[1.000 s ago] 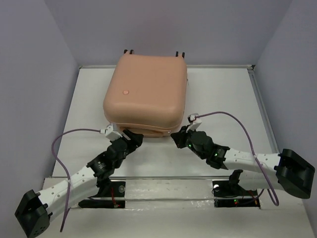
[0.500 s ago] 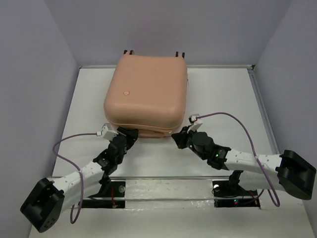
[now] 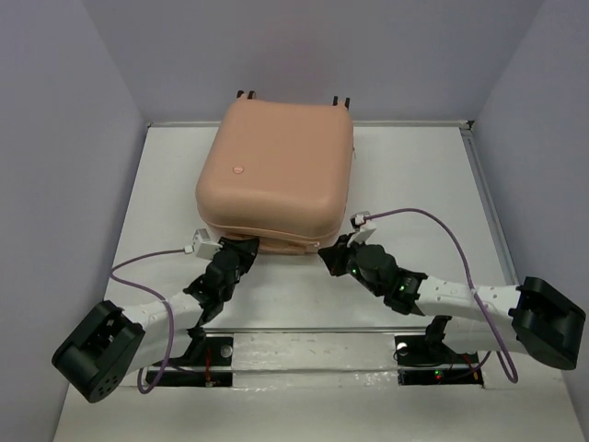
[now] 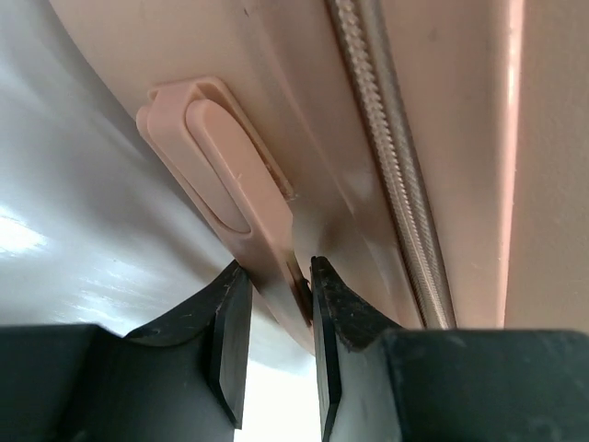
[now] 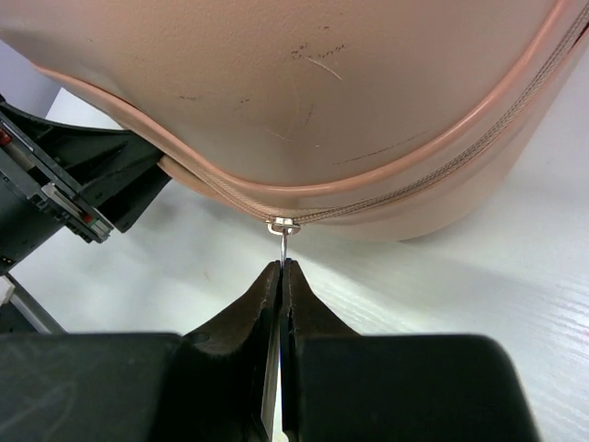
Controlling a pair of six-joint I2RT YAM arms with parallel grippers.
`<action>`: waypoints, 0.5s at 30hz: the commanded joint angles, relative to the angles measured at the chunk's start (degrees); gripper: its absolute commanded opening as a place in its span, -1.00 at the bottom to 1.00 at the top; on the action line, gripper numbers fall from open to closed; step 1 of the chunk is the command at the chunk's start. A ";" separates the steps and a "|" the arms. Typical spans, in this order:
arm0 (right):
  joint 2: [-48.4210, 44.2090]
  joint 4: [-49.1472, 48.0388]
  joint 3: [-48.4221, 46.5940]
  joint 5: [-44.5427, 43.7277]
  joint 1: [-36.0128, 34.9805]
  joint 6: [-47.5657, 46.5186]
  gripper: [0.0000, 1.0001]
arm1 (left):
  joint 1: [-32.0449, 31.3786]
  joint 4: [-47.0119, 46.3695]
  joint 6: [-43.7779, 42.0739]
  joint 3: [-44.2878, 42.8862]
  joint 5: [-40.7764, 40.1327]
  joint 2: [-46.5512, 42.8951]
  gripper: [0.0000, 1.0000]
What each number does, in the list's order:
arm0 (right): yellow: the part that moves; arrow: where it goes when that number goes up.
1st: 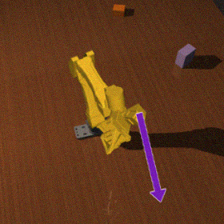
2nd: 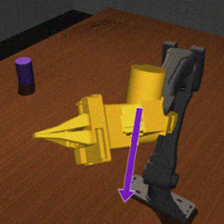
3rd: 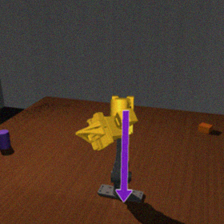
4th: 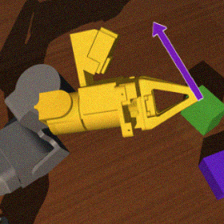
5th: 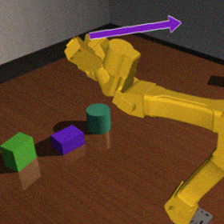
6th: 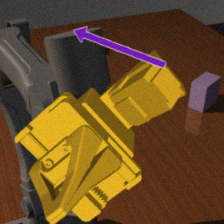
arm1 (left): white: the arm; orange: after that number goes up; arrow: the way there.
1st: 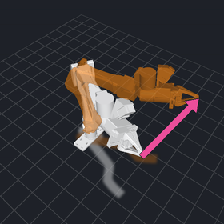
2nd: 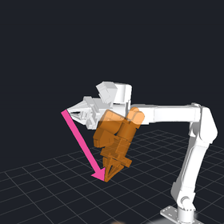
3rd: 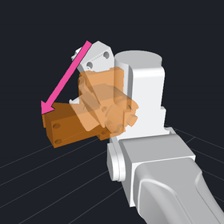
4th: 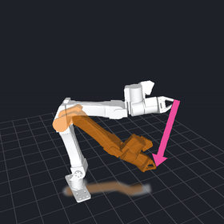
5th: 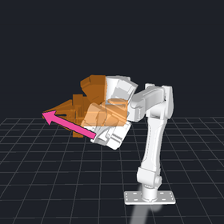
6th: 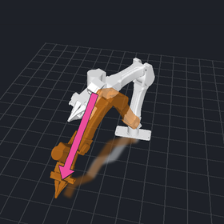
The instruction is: Pack the luggage
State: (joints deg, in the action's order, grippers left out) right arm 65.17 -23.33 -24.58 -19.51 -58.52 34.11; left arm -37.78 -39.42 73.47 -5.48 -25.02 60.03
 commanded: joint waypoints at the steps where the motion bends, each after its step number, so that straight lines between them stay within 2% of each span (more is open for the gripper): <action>1: 5.46 -5.81 -0.99 6.66 -0.54 0.69 -0.86 | -3.34 -9.71 -6.24 -1.64 0.85 -0.09 -0.88; 4: 15.40 -7.25 -8.01 7.29 -5.27 -0.35 -0.86 | -6.60 -9.89 -6.67 -2.26 -0.03 0.00 -0.88; 6: 19.54 -7.25 -13.44 6.15 -7.39 -1.32 -0.86 | -7.48 -9.80 -6.41 -2.00 0.23 -0.44 -0.88; 9: 24.29 -10.32 -16.28 7.11 -9.93 -2.11 -0.86 | -8.80 -9.71 -6.32 -1.47 0.32 -1.49 -0.88; 12: 25.10 -8.66 -17.79 5.19 -10.56 -3.00 -0.86 | -9.33 -9.54 -6.59 -0.59 0.32 -2.11 -0.88; 15: 20.82 -5.77 -14.20 0.81 -10.56 -2.03 -0.86 | -9.24 -8.22 -6.50 0.55 -0.38 -3.33 -0.88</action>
State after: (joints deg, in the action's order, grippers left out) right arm 90.56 -28.69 -40.45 -15.16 -69.49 32.16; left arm -45.45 -40.47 72.58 -5.17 -27.53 60.36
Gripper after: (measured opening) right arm 0.070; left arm 0.380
